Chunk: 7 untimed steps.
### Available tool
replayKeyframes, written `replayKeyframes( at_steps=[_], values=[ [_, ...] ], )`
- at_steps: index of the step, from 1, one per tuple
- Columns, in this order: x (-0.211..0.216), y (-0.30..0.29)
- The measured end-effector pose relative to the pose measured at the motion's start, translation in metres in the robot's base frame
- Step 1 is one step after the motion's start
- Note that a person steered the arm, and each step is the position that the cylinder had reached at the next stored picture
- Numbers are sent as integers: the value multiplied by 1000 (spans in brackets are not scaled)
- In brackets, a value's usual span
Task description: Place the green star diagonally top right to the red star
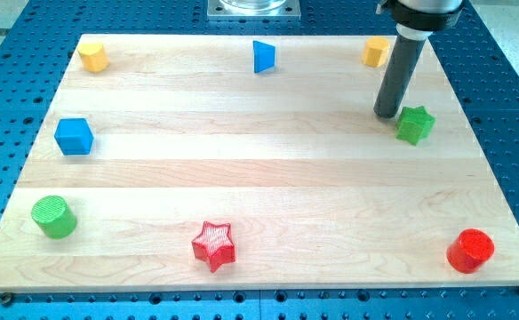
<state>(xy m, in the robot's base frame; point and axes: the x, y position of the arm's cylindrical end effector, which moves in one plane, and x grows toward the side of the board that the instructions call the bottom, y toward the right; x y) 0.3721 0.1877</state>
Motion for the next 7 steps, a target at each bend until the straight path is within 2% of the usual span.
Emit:
replayKeyframes(
  at_steps=[7],
  values=[
    [-4, -101]
  ],
)
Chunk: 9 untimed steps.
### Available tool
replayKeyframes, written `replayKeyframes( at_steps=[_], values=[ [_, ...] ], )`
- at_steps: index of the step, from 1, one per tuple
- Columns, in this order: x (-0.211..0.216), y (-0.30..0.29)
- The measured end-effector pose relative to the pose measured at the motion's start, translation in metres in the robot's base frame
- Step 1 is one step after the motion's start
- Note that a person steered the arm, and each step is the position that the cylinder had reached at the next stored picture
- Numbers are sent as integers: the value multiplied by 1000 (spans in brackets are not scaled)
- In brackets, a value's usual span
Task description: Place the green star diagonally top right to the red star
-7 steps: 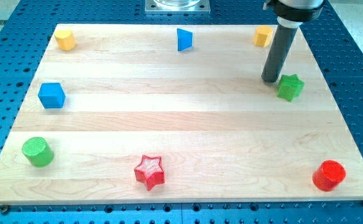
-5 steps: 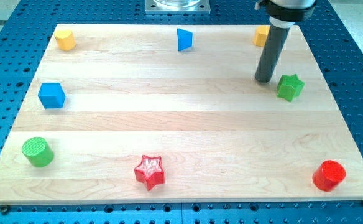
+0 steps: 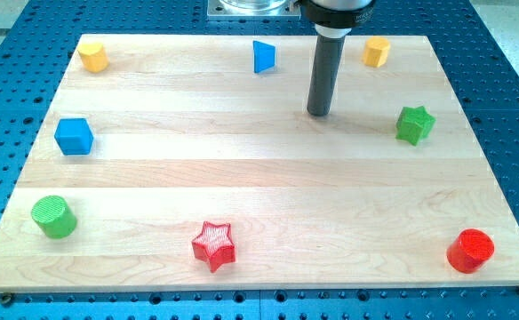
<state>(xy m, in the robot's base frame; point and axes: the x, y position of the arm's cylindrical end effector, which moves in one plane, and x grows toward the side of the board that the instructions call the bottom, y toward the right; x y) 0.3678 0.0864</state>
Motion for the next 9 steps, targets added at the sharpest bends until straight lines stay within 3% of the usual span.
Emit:
replayKeyframes(
  at_steps=[2, 3, 5, 6, 7, 8, 9],
  values=[
    [-6, -22],
    [-13, 11],
    [-18, 171],
    [37, 123],
    [90, 35],
    [81, 70],
    [107, 107]
  ],
)
